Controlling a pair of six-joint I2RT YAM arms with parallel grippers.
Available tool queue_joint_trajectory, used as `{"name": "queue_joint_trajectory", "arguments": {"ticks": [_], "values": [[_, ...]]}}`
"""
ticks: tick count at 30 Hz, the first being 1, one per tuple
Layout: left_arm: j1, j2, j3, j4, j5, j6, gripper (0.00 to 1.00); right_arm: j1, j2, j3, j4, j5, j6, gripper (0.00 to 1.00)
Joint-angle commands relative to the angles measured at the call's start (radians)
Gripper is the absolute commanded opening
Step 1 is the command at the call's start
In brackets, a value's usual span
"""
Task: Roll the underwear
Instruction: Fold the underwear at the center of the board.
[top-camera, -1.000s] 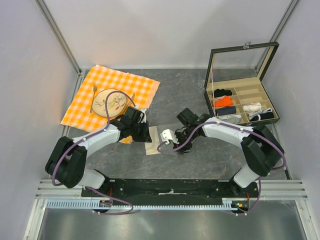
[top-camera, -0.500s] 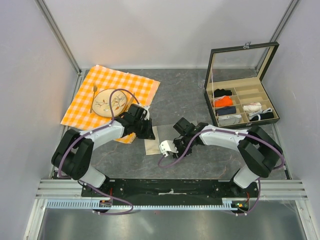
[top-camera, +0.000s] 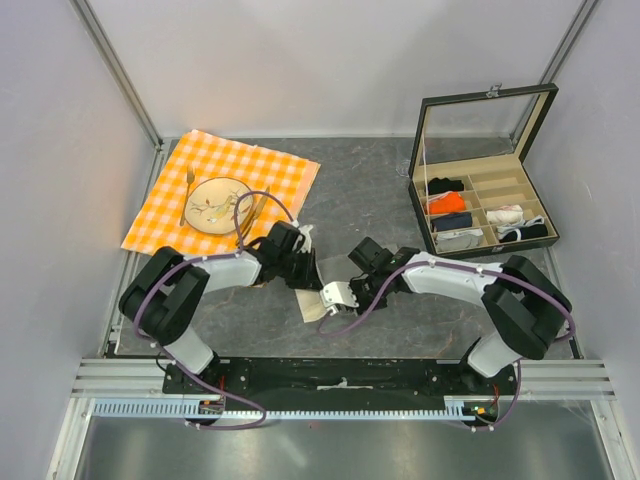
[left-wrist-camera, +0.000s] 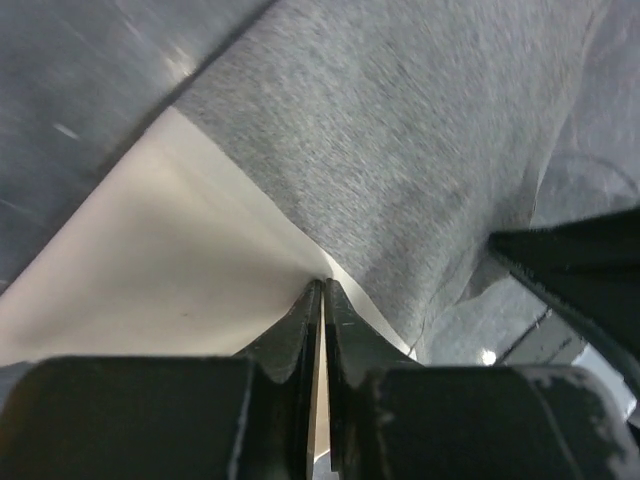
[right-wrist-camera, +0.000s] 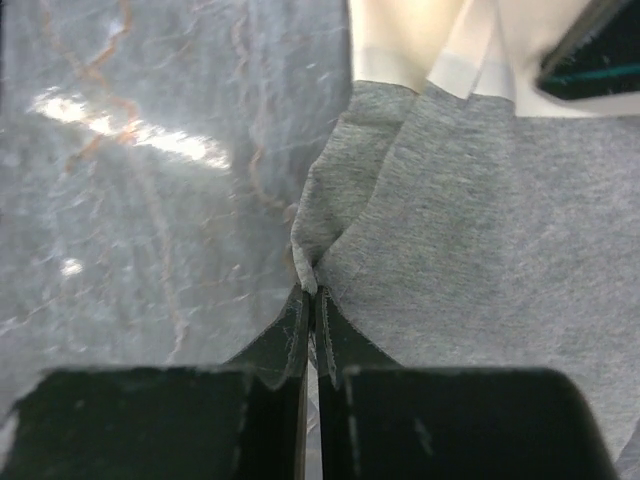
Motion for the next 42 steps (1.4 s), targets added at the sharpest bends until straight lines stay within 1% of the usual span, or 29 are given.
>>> {"name": "queue_joint_trajectory", "arguments": {"ticks": [1, 5, 6, 11, 13, 17, 21, 24, 28, 30, 34, 37, 40, 42], "values": [[-0.081, -0.068, -0.134, 0.032, -0.036, -0.083, 0.11, 0.000, -0.088, -0.014, -0.157, -0.059, -0.009, 0.05], [-0.118, -0.150, -0.206, 0.037, -0.091, -0.132, 0.12, -0.001, -0.138, -0.011, -0.242, -0.085, -0.038, 0.04], [-0.121, -0.170, -0.211, 0.026, -0.097, -0.143, 0.13, 0.000, -0.150, -0.008, -0.254, -0.093, -0.044, 0.04], [-0.125, -0.311, -0.185, -0.023, -0.105, -0.135, 0.22, -0.001, -0.157, 0.018, -0.294, -0.097, -0.055, 0.04], [-0.125, -0.332, -0.159, -0.049, -0.103, -0.123, 0.25, -0.003, -0.148, 0.037, -0.295, -0.088, -0.057, 0.04], [-0.125, -0.297, -0.059, -0.083, -0.092, -0.080, 0.27, -0.024, -0.103, 0.113, -0.294, -0.090, -0.061, 0.04], [-0.121, -0.196, -0.008, -0.083, -0.097, -0.057, 0.26, -0.046, -0.060, 0.172, -0.292, -0.093, -0.073, 0.04], [-0.121, -0.158, -0.004, -0.081, -0.134, -0.038, 0.26, -0.058, -0.022, 0.221, -0.294, -0.093, -0.075, 0.03], [-0.123, -0.087, -0.025, -0.072, -0.135, -0.025, 0.25, -0.075, 0.026, 0.273, -0.294, -0.108, -0.073, 0.03], [-0.123, -0.088, -0.042, -0.060, -0.152, -0.032, 0.25, -0.079, 0.056, 0.298, -0.291, -0.110, -0.072, 0.03], [-0.121, -0.147, -0.082, -0.052, -0.210, -0.051, 0.26, -0.102, 0.102, 0.336, -0.292, -0.117, -0.067, 0.04], [-0.123, -0.225, -0.108, -0.057, -0.281, -0.068, 0.27, -0.124, 0.132, 0.364, -0.291, -0.131, -0.054, 0.03], [-0.123, -0.326, -0.144, -0.066, -0.324, -0.083, 0.31, -0.148, 0.156, 0.387, -0.288, -0.146, -0.040, 0.03], [-0.121, -0.415, -0.166, -0.065, -0.339, -0.092, 0.36, -0.158, 0.175, 0.399, -0.283, -0.151, -0.034, 0.03]]}}
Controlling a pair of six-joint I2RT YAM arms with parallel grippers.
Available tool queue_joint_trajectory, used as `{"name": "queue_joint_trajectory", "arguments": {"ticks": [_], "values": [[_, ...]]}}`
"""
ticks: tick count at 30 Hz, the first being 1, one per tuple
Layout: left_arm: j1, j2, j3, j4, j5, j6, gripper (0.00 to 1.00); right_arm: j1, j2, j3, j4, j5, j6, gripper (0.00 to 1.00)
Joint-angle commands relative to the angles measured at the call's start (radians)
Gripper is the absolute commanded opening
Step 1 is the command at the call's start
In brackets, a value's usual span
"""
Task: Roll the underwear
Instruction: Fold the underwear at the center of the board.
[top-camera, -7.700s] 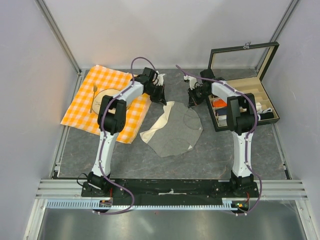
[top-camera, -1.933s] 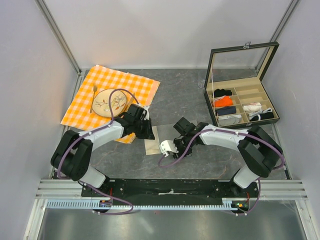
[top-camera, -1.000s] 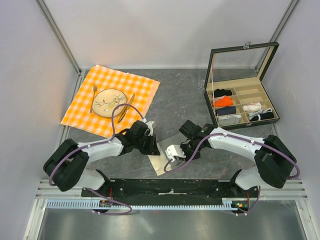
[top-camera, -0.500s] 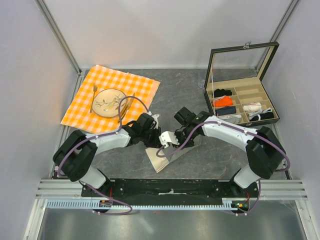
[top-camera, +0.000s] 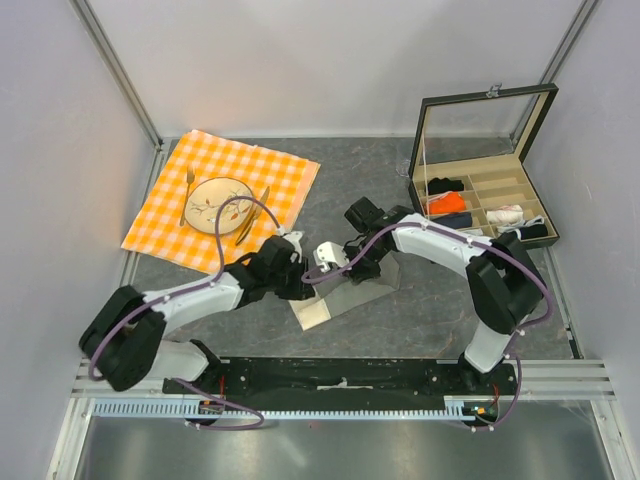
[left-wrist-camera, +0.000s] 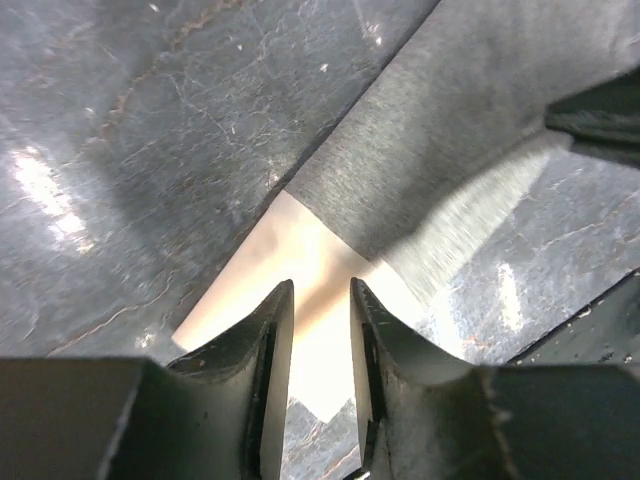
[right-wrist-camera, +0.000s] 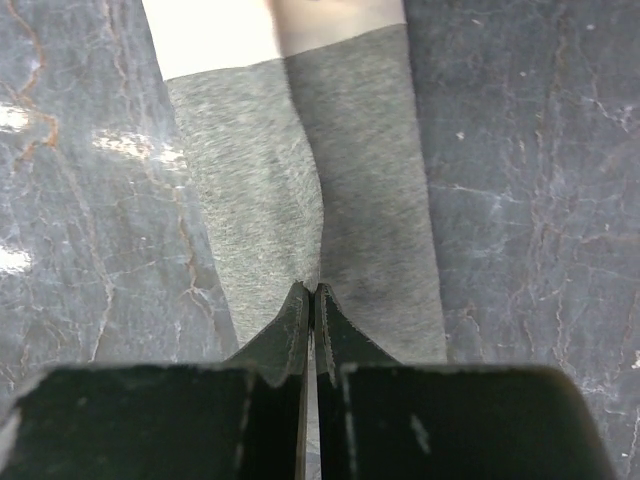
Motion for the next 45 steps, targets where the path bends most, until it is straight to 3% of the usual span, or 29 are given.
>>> {"name": "queue_joint_trajectory", "arguments": {"ticks": [1, 3, 13, 23, 29, 34, 39, 45], "values": [[0.000, -0.178, -0.058, 0.016, -0.100, -0.019, 0.38, -0.029, 0.031, 0.070, 0.006, -0.058, 0.015, 0.04], [-0.002, -0.246, -0.078, 0.009, -0.108, -0.028, 0.43, -0.033, 0.047, 0.079, 0.004, -0.065, 0.012, 0.03], [-0.002, -0.358, -0.129, -0.053, -0.076, -0.051, 0.44, -0.032, 0.143, 0.151, 0.001, -0.029, 0.049, 0.05], [-0.002, -0.361, -0.110, -0.056, -0.033, -0.039, 0.43, -0.032, 0.151, 0.174, 0.151, 0.123, 0.242, 0.31], [-0.002, -0.346, -0.084, -0.074, -0.030, -0.011, 0.46, -0.047, 0.111, 0.171, 0.199, 0.163, 0.338, 0.37], [0.000, -0.202, 0.040, -0.080, 0.019, 0.076, 0.56, -0.162, -0.002, 0.148, 0.210, 0.016, 0.461, 0.36], [0.001, 0.013, 0.257, -0.102, 0.110, 0.203, 0.57, -0.243, -0.174, 0.020, 0.182, -0.227, 0.451, 0.49], [0.003, 0.366, 0.562, -0.253, 0.191, 0.406, 0.56, -0.375, -0.354, -0.143, 0.224, -0.352, 0.469, 0.61]]}}
